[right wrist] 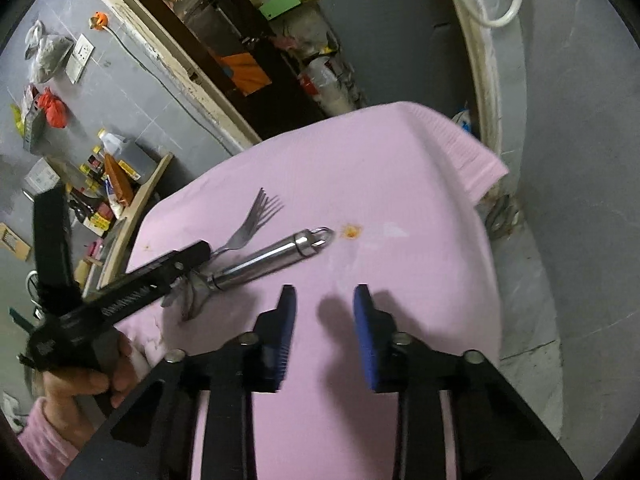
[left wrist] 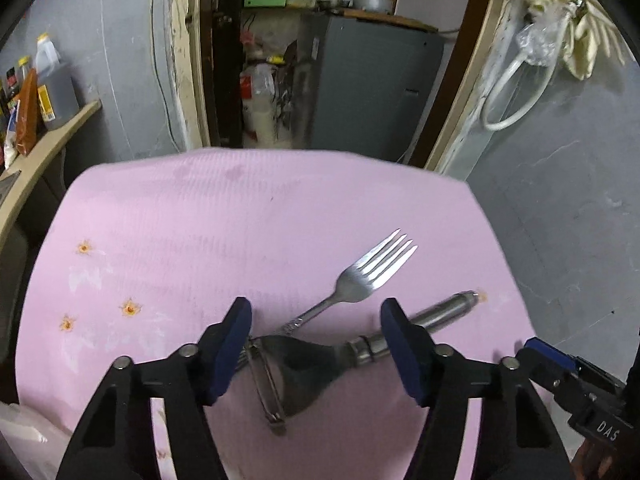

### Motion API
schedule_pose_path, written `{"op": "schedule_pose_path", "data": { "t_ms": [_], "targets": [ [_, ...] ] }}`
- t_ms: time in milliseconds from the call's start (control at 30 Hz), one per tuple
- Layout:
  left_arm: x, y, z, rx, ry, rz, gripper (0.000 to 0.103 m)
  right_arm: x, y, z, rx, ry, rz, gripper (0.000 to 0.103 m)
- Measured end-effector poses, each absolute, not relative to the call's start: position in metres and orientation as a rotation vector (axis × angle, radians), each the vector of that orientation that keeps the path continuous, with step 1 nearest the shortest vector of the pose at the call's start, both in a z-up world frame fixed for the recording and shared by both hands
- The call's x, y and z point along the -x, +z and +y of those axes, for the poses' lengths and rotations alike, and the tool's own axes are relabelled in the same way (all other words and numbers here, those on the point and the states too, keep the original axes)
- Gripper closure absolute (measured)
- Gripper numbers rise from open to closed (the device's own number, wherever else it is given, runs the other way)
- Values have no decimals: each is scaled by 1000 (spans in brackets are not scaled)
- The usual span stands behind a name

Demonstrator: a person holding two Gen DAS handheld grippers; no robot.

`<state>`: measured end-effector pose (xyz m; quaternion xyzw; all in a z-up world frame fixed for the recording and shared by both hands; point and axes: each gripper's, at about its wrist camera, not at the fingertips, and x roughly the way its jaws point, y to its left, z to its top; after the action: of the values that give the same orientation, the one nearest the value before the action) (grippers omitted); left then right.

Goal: Organize utensils
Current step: 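Grasp the steel fork with the left tool while the right tool grasps the peeler handle, then lift the fork with the left tool while the right tool lifts the peeler toward the caddy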

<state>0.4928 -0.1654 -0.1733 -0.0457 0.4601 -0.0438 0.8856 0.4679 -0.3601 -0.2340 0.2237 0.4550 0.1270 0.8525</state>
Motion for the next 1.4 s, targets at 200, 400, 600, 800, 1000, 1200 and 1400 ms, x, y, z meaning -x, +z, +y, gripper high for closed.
{"op": "schedule_pose_path", "data": {
  "t_ms": [200,400,600,800,1000,1200,1400],
  "targets": [
    [-506,-187,-160,74,-76,1013,57,-487,-246,-350,-540,305,1016,80],
    [-509,-188,-159,49,-96,1003,59,-504,-250,-341,-593,298,1040,80],
    [-505,-191,-160,10,-101,984,61,-521,-248,-334,-604,274,1058,80],
    [-500,-192,-161,13,-87,987,61,-543,-247,-326,-581,291,1087,79],
    [-496,-192,-164,1,-87,992,62,-562,-239,-310,-455,293,1126,79],
    [-497,-192,-159,1,-62,988,73,-566,-231,-302,-352,320,1144,76],
    [-497,-192,-156,11,-58,996,75,-567,-228,-304,-264,384,1175,76]
  ]
}}
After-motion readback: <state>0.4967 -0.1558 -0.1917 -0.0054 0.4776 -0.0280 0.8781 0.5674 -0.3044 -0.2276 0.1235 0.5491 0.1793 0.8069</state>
